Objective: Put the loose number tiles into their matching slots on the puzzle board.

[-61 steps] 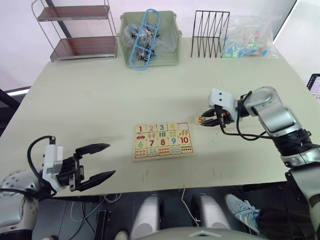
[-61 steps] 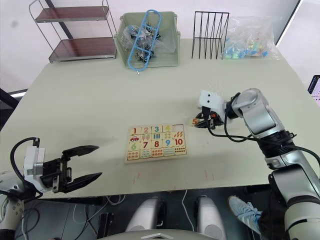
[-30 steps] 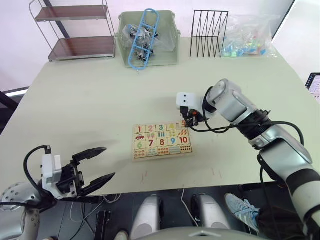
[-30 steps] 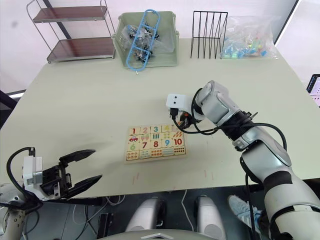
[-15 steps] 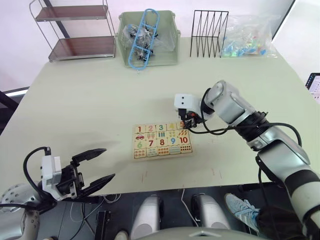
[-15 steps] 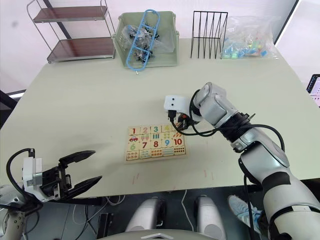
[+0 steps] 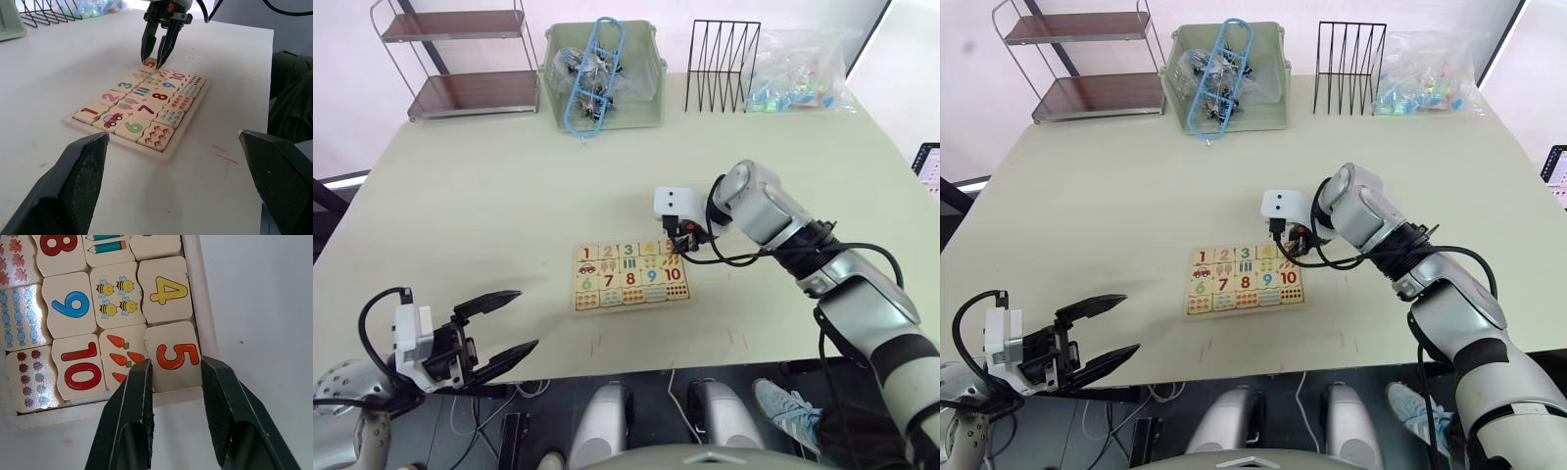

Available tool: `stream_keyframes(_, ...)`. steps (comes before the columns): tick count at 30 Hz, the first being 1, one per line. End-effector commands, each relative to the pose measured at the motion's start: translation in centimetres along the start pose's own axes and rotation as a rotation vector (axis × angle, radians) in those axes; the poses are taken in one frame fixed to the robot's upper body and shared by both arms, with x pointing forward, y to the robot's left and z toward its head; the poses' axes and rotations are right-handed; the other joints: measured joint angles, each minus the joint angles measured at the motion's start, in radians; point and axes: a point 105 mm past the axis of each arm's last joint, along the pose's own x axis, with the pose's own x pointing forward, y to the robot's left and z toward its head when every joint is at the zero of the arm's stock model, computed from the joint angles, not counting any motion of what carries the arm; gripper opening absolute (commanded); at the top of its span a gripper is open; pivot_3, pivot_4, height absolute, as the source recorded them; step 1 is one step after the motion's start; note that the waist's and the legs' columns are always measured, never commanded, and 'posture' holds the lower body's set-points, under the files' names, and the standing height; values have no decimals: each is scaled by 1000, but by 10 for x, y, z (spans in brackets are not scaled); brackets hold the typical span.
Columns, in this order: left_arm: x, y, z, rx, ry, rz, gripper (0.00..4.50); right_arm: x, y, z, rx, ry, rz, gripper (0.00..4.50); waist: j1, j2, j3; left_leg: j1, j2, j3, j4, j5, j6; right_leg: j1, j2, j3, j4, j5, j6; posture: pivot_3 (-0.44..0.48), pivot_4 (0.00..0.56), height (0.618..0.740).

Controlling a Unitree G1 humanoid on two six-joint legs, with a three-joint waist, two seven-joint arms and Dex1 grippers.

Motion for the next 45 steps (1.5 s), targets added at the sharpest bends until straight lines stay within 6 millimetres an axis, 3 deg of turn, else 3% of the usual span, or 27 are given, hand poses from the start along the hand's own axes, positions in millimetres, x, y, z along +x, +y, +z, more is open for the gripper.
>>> stream_keyframes(1, -3, 2, 6, 25, -17, 16, 4500, -1, 0, 4, -20, -6, -13, 868, 0, 0, 0, 0, 0, 0, 0, 0, 0, 0, 0, 0, 0, 0, 0, 0, 150, 740)
stream_keyframes(21, 1, 0, 9, 25, -20, 9, 4500, 3, 2, 0, -29, -1, -2, 868, 0, 0, 0, 0, 0, 0, 0, 0, 0, 0, 0, 0, 0, 0, 0, 0, 150, 740)
stream_keyframes(22, 1, 0, 9, 25, -20, 9, 4500, 3, 2, 0, -33, -2, -1, 1922, 0, 0, 0, 0, 0, 0, 0, 0, 0, 0, 0, 0, 0, 0, 0, 0, 150, 740)
stream_keyframes(24, 2, 0, 9, 24, -21, 9, 4500, 2, 2, 0, -33, -7, -3, 2773, 0, 0, 0, 0, 0, 0, 0, 0, 0, 0, 0, 0, 0, 0, 0, 0, 150, 740)
stream_keyframes(25, 2, 0, 9, 24, -21, 8, 4500, 2, 2, 0, -31, -9, -5, 3496, 0, 0, 0, 0, 0, 0, 0, 0, 0, 0, 0, 0, 0, 0, 0, 0, 150, 740)
stream_keyframes(28, 2, 1, 11, 26, -22, 11, 4500, -3, -2, -2, -9, -13, -17, 4431, 0, 0, 0, 0, 0, 0, -1, 0, 0, 0, 0, 0, 0, 0, 0, 0, 150, 740)
stream_keyframes(34, 2, 2, 10, 23, -18, 9, 4500, -17, -5, -4, 19, -33, -21, 4431, 1, 0, 0, 0, 0, 0, -1, 0, 0, 0, 0, 0, 0, 0, 0, 0, 150, 740)
stream_keyframes(45, 6, 7, 13, 28, -21, -5, 4500, -34, 8, 6, 35, -87, 19, 4431, 0, 1, 1, -1, 0, 0, -1, 0, 0, -1, 0, 0, -1, 0, 0, 0, 150, 740)
